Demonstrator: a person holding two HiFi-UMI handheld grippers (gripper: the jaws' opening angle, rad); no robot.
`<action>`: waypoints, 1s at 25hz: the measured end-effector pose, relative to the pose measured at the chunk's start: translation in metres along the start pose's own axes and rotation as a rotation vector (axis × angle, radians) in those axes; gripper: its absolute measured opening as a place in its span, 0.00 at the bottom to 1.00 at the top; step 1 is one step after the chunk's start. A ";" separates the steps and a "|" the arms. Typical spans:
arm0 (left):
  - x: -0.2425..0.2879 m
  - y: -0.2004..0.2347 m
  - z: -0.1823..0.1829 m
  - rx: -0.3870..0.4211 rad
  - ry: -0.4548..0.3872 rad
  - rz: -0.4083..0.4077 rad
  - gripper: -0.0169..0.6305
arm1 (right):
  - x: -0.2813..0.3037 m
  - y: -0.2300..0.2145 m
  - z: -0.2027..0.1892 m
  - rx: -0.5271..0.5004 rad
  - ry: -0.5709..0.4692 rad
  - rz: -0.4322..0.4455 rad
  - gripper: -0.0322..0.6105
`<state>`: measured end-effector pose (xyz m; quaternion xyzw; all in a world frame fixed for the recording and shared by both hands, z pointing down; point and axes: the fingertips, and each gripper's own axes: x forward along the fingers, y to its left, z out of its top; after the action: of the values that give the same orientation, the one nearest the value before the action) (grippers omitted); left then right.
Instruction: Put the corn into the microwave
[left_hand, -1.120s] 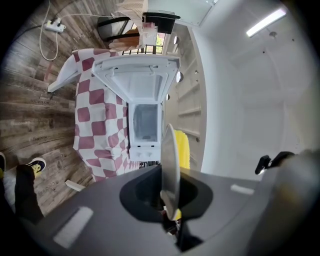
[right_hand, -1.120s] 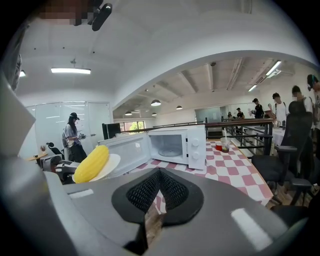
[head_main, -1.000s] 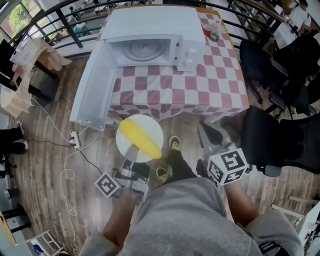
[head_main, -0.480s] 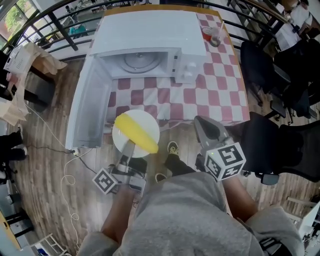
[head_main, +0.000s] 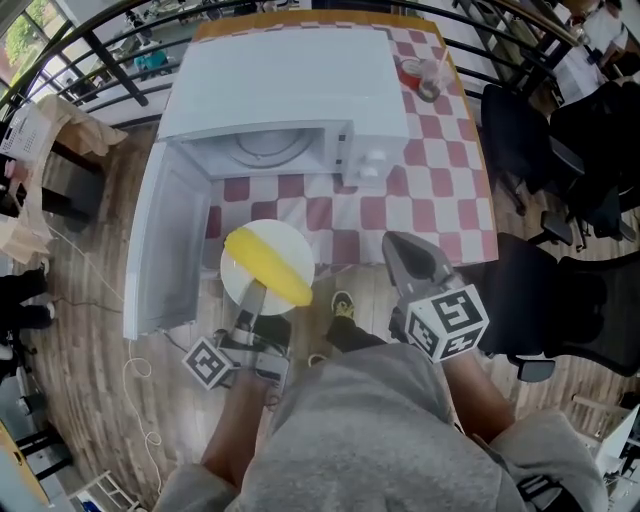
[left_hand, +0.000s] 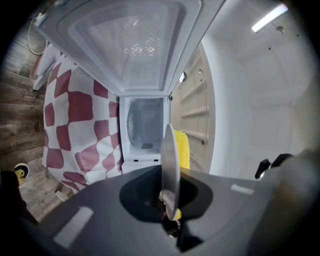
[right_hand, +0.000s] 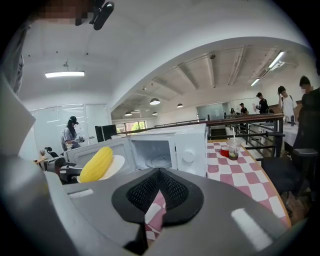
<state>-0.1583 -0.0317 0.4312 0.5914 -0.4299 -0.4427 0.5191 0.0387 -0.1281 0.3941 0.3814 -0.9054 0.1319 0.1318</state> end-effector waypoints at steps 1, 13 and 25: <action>0.004 0.001 0.000 0.000 -0.001 0.002 0.05 | 0.002 -0.003 0.001 0.002 0.000 0.002 0.05; 0.049 0.002 0.003 0.034 -0.026 0.014 0.05 | 0.032 -0.037 0.018 0.010 -0.023 0.049 0.05; 0.072 0.003 0.007 0.063 -0.058 0.025 0.05 | 0.052 -0.049 0.022 0.010 -0.023 0.119 0.05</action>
<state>-0.1485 -0.1035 0.4282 0.5889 -0.4657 -0.4394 0.4932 0.0366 -0.2028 0.3978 0.3288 -0.9274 0.1393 0.1113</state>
